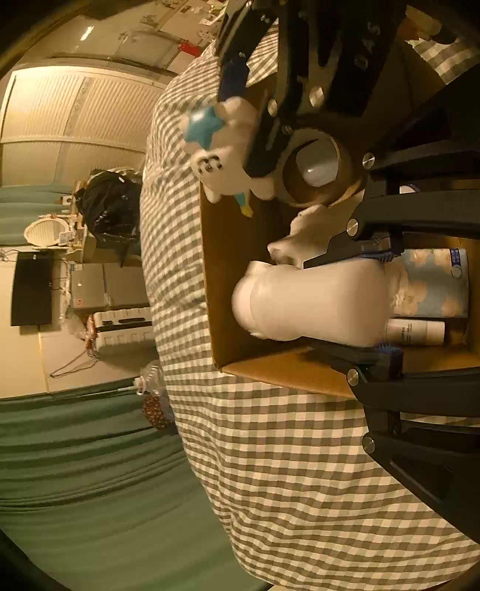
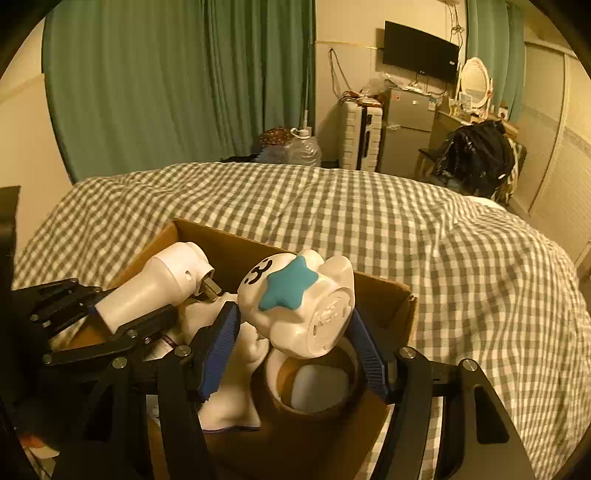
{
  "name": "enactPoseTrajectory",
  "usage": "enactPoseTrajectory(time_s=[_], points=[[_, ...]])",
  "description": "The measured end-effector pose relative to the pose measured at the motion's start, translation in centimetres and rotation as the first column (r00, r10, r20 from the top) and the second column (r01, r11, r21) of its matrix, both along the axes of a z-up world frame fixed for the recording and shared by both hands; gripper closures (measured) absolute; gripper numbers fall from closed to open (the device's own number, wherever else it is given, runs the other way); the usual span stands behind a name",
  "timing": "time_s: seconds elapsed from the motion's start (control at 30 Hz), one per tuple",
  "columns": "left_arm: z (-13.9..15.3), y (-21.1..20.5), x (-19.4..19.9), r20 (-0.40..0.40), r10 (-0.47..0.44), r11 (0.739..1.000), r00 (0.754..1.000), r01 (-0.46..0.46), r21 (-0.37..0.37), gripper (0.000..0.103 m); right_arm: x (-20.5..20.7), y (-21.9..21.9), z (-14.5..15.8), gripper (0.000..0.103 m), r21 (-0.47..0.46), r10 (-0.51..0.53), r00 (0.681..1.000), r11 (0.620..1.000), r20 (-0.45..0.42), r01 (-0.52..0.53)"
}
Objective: Organize objects
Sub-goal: 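Carry bottle and star toy over the box and release both inside, then move the right gripper to the black cup and grasp it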
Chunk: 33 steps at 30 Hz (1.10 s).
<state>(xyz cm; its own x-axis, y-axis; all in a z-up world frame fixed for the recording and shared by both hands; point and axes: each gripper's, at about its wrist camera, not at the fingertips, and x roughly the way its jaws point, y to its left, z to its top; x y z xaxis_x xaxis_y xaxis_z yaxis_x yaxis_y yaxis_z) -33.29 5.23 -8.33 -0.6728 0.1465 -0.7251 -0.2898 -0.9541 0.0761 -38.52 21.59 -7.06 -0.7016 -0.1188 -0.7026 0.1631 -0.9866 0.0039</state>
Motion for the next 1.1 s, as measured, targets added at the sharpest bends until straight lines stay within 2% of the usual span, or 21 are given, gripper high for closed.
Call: enactPoseTrajectory(time_s=[0.03, 0.1, 0.13, 0.17, 0.2, 0.3, 0.43, 0.63, 0.87, 1.0, 1.1], points=[[0.0, 0.0, 0.3, -0.007, 0.0, 1.0, 1.0, 0.0, -0.001, 0.068, -0.4, 0.2, -0.3, 0.041, 0.004, -0.003, 1.0, 1.0, 0.002, 0.003], [0.1, 0.2, 0.7, -0.015, -0.007, 1.0, 1.0, 0.007, 0.0, 0.053, -0.1, 0.3, -0.5, 0.04, -0.02, 0.0, 1.0, 1.0, 0.004, 0.0], [0.2, 0.1, 0.9, -0.022, -0.005, 1.0, 1.0, 0.005, 0.003, 0.041, -0.3, 0.6, -0.6, 0.038, -0.032, 0.002, 1.0, 0.999, 0.002, -0.002], [0.4, -0.1, 1.3, -0.033, 0.001, 1.0, 0.999, 0.0, 0.008, 0.034, -0.1, 0.7, -0.4, 0.03, -0.042, 0.0, 1.0, 0.999, -0.004, 0.0], [0.8, -0.1, 1.6, -0.049, 0.008, 1.0, 0.999, -0.007, 0.015, 0.033, 0.3, 0.9, 0.0, 0.024, -0.049, -0.007, 1.0, 0.999, -0.021, 0.006], [1.7, -0.6, 2.5, -0.07, 0.019, 1.0, 0.997, -0.017, 0.02, 0.023, 1.8, 1.1, 1.5, 0.02, -0.066, -0.016, 0.996, 0.998, -0.086, 0.01], [4.0, -1.6, 4.8, -0.118, 0.044, 0.999, 0.992, -0.041, 0.024, 0.011, 3.5, 1.7, 3.6, 0.018, -0.08, -0.035, 0.992, 0.996, -0.123, 0.025], [8.1, -2.5, 8.7, -0.187, 0.076, 0.997, 0.979, -0.072, 0.027, 0.005, 8.3, 1.1, 7.7, 0.014, -0.077, -0.04, 0.981, 0.997, -0.19, 0.025], [13.5, -3.9, 14.8, -0.281, 0.115, 0.993, 0.953, -0.103, 0.059, 0.001, 15.3, -0.2, 13.9, 0.011, -0.056, -0.025, 0.951, 0.998, -0.309, 0.008], [15.4, -5.2, 17.8, -0.332, 0.158, 0.987, 0.93, -0.139, 0.08, 0.0, 19.4, -1.5, 16.4, 0.01, -0.018, -0.01, 0.934, 1.0, -0.358, 0.003], [15.6, -6.4, 19.9, -0.329, 0.187, 0.981, 0.926, -0.157, 0.114, 0.0, 21.8, -2.1, 16.9, 0.008, -0.025, -0.003, 0.928, 1.0, -0.372, -0.007]])
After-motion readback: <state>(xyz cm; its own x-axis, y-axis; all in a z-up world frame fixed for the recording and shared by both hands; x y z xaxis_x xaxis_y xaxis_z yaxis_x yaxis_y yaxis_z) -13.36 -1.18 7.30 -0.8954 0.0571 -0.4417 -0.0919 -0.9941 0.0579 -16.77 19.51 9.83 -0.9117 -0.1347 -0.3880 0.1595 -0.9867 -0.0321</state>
